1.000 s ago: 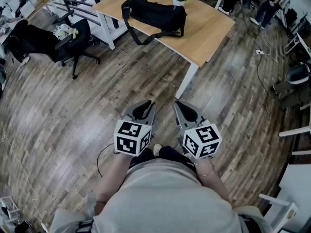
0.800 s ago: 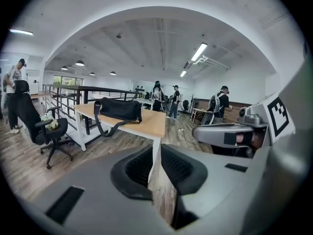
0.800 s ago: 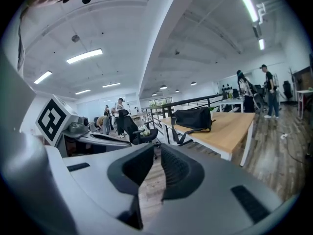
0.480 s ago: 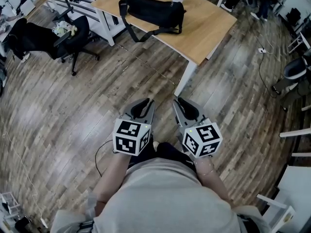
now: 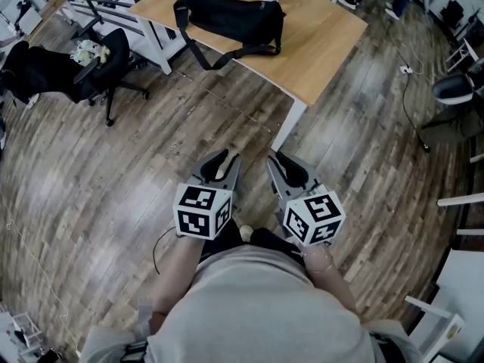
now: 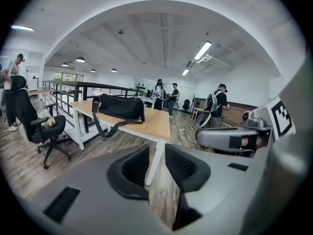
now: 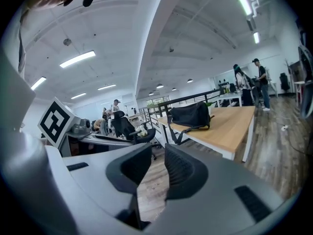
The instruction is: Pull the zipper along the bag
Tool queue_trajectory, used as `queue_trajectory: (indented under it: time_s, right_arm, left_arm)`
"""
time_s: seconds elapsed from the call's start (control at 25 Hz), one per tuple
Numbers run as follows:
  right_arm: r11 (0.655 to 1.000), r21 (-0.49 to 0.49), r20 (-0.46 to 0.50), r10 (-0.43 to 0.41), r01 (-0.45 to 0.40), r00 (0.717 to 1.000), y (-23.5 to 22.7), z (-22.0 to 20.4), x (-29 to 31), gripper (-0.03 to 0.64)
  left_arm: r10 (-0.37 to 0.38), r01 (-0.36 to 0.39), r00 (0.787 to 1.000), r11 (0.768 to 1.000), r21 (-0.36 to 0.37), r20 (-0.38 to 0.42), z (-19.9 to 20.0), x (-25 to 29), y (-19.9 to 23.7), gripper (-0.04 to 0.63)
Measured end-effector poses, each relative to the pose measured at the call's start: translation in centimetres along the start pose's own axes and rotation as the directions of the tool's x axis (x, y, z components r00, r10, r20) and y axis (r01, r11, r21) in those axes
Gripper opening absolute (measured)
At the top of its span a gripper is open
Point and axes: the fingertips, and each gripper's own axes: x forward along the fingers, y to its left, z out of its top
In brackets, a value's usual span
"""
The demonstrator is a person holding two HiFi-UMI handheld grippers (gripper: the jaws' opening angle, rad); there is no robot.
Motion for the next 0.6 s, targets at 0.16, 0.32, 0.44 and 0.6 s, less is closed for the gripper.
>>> queue_trajectory:
  time_s: [0.16, 0.32, 0.44, 0.6]
  right_arm:
    - [1.000, -0.002, -0.006, -0.011, 0.011, 1.000, -0.9, 1.7, 4.5, 0.083]
    - [1.000, -0.019, -0.010, 0.005, -0.006, 1.000, -1.5, 4.2, 9.9, 0.077]
    - [1.000, -0.026, 0.001, -0.005, 0.005, 1.000, -1.7, 6.4, 13.4, 0.077]
    - [0.999, -0.029, 0.008, -0.032, 0.032, 0.999, -2.7, 8.6, 17.9, 0.080]
  left_arm:
    - [-0.007, 0.007, 1.000, 1.000, -0.002, 0.002, 2.4, 2.5, 4.1, 0.098]
    - [-0.037, 0.037, 0.999, 0.999, 0.018, 0.005, 5.5, 5.5, 7.9, 0.098]
    - [-0.065, 0.065, 0.998, 0.997, 0.031, 0.006, 7.8, 7.4, 10.7, 0.098]
    - [-0.101, 0.101, 0.995, 0.994, 0.049, -0.002, 10.4, 10.0, 14.1, 0.097]
